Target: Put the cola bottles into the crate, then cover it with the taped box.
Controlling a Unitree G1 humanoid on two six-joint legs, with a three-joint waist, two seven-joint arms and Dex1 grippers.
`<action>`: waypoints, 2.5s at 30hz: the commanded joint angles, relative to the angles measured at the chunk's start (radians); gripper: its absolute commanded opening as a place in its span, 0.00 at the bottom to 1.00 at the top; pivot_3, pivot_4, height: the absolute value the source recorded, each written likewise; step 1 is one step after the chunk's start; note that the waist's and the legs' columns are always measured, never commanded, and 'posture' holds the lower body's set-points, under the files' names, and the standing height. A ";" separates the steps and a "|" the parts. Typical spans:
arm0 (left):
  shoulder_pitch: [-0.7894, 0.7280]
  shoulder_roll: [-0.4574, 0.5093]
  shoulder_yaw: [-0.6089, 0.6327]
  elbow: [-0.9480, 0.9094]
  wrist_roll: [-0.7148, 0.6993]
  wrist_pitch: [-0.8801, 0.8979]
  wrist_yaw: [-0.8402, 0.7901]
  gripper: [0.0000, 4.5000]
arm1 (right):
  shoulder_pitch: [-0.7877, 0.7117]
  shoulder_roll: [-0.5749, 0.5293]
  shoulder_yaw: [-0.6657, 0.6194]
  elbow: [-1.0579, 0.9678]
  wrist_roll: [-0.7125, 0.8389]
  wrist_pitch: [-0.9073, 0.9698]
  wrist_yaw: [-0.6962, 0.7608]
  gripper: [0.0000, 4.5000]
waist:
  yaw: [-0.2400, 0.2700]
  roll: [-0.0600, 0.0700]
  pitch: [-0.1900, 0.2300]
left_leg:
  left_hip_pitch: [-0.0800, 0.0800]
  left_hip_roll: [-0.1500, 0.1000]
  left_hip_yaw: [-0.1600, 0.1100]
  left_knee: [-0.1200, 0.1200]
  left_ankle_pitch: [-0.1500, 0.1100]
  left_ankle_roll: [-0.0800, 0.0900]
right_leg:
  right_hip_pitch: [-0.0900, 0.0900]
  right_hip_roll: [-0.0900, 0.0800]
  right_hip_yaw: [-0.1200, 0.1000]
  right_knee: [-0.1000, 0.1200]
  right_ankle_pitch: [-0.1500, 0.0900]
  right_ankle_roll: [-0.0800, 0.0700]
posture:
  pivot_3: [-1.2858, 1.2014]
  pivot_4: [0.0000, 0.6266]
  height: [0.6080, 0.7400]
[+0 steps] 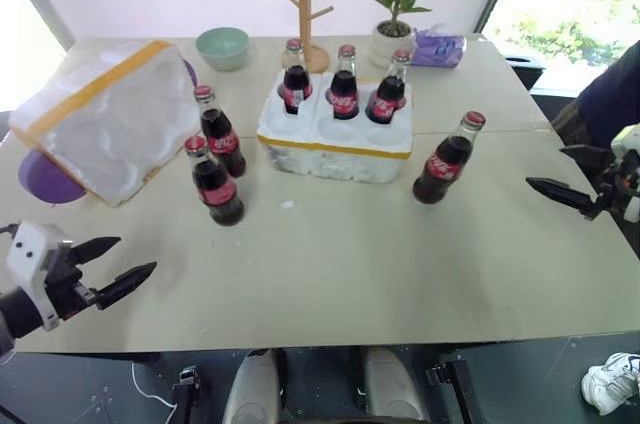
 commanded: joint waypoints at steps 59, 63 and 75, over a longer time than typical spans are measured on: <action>-0.754 0.105 -0.429 0.282 -0.009 0.079 -0.265 0.62 | -0.243 -0.215 -0.143 -0.765 0.762 0.750 0.022 1.00 | 0.002 0.008 0.004 | -0.001 0.001 0.000 0.001 0.000 0.001 | -0.001 0.003 0.000 0.002 0.000 0.000 | 0.52 0.24 1.00; -0.926 0.182 -0.438 0.299 -0.132 0.241 -0.371 0.62 | -0.244 -0.204 -0.125 -0.761 0.756 0.735 0.004 1.00 | 0.011 0.002 0.008 | -0.003 0.001 -0.001 0.001 0.000 0.001 | -0.001 0.003 -0.001 0.002 0.000 0.000 | 0.52 0.24 1.00; -1.540 -0.234 -0.630 0.519 -0.044 0.283 -0.135 0.62 | -0.245 -0.197 -0.092 -0.763 0.748 0.736 -0.073 1.00 | 0.028 0.000 0.009 | -0.009 -0.001 -0.005 0.009 0.001 0.001 | -0.001 0.005 -0.001 0.006 0.002 0.005 | 0.52 0.24 1.00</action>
